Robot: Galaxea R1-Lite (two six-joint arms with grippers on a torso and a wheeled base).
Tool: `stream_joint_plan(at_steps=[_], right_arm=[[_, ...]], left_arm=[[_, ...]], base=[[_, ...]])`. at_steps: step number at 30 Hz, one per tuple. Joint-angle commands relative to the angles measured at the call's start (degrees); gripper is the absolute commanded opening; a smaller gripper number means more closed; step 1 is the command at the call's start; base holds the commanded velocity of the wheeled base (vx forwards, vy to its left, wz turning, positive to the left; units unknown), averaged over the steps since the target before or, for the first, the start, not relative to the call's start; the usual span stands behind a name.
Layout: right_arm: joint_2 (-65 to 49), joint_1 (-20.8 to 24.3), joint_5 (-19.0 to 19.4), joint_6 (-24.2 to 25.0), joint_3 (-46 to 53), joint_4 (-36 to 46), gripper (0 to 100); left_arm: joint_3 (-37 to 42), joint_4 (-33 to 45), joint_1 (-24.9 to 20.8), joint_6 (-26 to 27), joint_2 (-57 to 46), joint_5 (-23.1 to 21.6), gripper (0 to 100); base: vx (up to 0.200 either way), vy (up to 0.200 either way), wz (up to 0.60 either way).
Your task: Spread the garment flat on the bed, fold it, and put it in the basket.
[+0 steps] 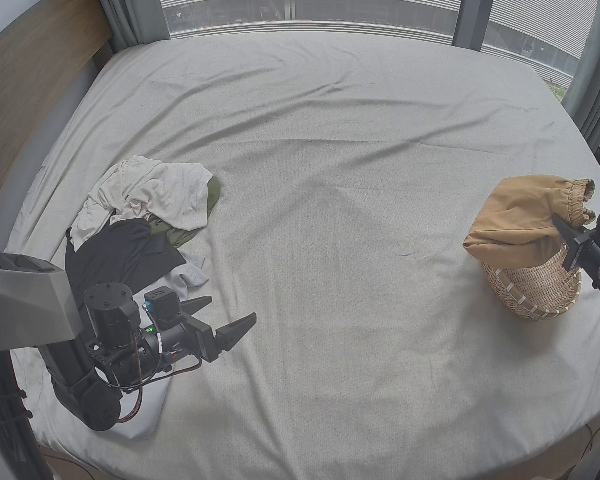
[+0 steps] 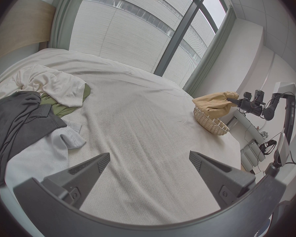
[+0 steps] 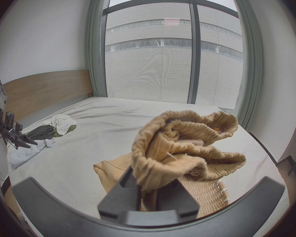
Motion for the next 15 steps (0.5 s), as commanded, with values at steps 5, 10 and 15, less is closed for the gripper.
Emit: stream_joint_plan(at_steps=[5,10,15], right_arm=[[-0.03,0.40,0.01,-0.06,0.08,0.03,100],[-3.20,3.04,0.10,-0.06,0.52,0.91,100],[-8.82,6.11,0.01,-0.06,1.23,7.06,100]], left_arm=[[-0.08,-0.01,0.01,-0.02,0.06,0.02,100],[-0.08,-0.01,0.01,-0.02,0.06,0.02,100],[-0.08,-0.01,0.01,-0.02,-0.11,0.02,100]], base=[[0.000,0.000,0.00],[0.000,0.000,0.00],[0.000,0.000,0.00]])
